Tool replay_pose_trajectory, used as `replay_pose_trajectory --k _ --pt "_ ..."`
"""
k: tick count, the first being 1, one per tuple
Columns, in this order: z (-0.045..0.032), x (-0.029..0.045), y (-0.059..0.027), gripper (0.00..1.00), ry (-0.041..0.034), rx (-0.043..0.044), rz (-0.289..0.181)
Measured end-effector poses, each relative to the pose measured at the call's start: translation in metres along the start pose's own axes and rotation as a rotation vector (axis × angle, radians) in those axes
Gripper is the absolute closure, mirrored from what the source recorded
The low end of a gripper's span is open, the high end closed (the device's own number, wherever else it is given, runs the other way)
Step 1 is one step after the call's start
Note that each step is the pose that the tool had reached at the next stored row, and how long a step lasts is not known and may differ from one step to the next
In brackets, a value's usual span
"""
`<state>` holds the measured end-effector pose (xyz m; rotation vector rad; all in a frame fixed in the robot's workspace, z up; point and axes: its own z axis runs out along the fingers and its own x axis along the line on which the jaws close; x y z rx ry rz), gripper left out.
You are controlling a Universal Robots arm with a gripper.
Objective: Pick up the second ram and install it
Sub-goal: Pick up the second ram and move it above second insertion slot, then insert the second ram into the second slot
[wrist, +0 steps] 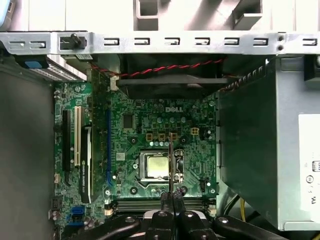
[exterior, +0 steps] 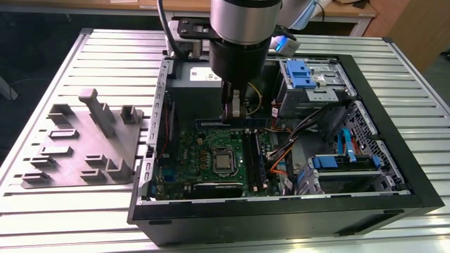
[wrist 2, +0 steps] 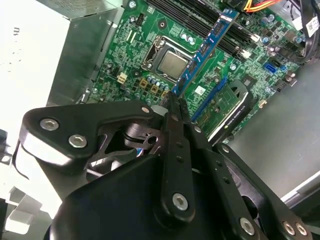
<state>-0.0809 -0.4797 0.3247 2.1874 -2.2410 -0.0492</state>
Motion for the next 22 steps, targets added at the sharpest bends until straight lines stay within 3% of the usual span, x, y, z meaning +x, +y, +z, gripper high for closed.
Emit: replay_pose_trajectory --k 15,22 --pt "0.0011 0.0000 -0.0001 0.88 -0.0003 0.0000 0.002" --pt "0.0019 0.0001 -0.0001 0.88 -0.0033 0.0015 0.107"
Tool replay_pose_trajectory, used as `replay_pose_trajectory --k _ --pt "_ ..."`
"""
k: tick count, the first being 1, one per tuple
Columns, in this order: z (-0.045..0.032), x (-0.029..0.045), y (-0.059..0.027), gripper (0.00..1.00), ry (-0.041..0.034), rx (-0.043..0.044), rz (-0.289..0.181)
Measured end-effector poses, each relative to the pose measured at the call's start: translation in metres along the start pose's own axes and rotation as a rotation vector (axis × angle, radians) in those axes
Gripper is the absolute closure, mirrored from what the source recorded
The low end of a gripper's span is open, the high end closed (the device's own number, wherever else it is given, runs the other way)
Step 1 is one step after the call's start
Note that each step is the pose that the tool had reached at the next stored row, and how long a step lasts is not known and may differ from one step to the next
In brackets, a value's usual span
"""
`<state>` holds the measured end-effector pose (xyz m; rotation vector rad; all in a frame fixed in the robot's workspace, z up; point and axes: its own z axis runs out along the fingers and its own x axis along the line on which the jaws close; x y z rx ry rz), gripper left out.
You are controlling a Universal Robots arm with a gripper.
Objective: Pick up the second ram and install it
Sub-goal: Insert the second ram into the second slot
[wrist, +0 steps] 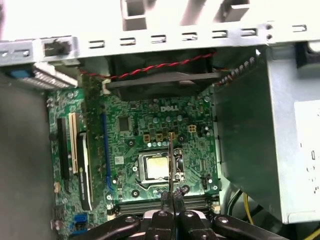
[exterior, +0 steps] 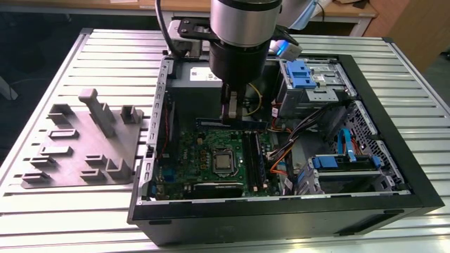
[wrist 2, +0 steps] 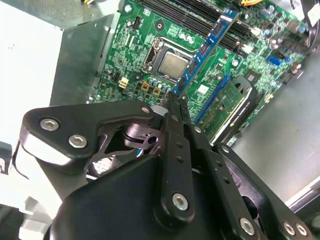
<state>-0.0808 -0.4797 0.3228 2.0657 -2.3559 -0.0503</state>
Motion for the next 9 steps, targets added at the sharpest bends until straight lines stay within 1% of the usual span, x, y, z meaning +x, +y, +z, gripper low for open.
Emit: replay_pose_trajectory --k 9 --pt "0.0010 0.0000 0.0000 0.88 -0.0049 0.0025 0.164"
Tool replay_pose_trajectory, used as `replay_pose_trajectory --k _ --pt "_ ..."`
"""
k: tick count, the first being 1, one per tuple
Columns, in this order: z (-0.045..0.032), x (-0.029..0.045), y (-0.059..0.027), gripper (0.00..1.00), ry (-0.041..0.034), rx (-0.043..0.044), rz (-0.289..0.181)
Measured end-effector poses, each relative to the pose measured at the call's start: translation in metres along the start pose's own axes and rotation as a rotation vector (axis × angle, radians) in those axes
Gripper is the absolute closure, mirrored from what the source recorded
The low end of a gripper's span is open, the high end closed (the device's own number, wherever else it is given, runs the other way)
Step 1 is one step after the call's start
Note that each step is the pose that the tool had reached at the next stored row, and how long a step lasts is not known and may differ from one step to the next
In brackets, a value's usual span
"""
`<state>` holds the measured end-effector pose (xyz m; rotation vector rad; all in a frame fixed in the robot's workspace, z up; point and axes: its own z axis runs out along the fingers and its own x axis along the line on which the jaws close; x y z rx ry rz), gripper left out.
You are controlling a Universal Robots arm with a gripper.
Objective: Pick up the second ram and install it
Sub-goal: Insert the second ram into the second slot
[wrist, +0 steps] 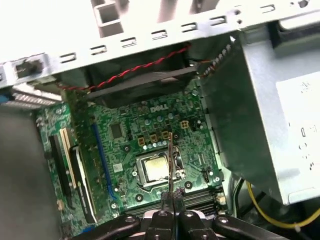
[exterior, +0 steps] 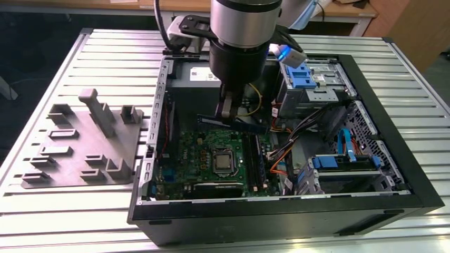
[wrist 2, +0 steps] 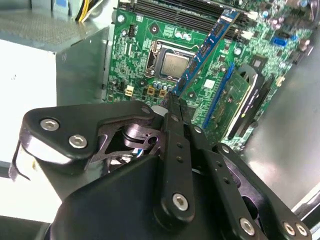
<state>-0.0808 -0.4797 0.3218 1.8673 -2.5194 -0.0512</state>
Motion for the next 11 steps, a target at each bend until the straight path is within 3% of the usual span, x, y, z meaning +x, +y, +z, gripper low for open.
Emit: replay_pose_trajectory --k 11 --pt "0.0002 0.0000 0.0000 0.88 -0.0056 0.0029 0.191"
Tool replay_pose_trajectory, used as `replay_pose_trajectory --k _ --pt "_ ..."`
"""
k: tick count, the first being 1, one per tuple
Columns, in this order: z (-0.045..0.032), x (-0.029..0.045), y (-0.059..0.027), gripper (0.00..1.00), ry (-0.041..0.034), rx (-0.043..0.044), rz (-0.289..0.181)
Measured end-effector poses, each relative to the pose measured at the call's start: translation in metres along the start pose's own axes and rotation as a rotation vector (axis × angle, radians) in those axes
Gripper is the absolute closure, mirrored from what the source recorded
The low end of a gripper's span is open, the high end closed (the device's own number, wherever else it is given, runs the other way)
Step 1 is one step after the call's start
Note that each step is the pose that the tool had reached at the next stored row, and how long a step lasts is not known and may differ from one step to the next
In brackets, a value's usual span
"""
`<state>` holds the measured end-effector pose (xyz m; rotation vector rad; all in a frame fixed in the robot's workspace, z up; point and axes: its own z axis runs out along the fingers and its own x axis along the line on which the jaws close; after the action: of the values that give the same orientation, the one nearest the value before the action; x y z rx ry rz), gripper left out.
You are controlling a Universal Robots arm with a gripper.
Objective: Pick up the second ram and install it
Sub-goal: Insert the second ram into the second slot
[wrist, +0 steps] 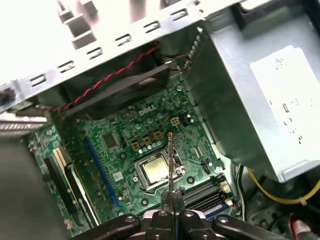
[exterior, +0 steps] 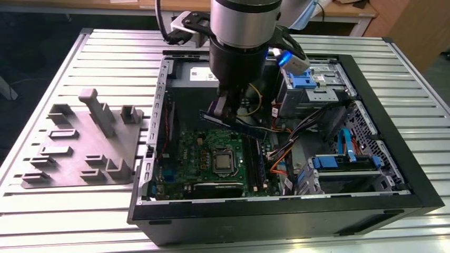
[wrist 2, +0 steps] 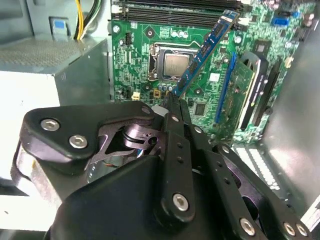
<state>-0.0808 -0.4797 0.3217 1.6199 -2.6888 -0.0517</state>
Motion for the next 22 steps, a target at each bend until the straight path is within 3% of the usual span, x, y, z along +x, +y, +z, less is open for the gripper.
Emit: replay_pose_trajectory --k 22 --pt "0.0003 0.0000 0.0000 0.88 -0.0116 0.0060 0.396"
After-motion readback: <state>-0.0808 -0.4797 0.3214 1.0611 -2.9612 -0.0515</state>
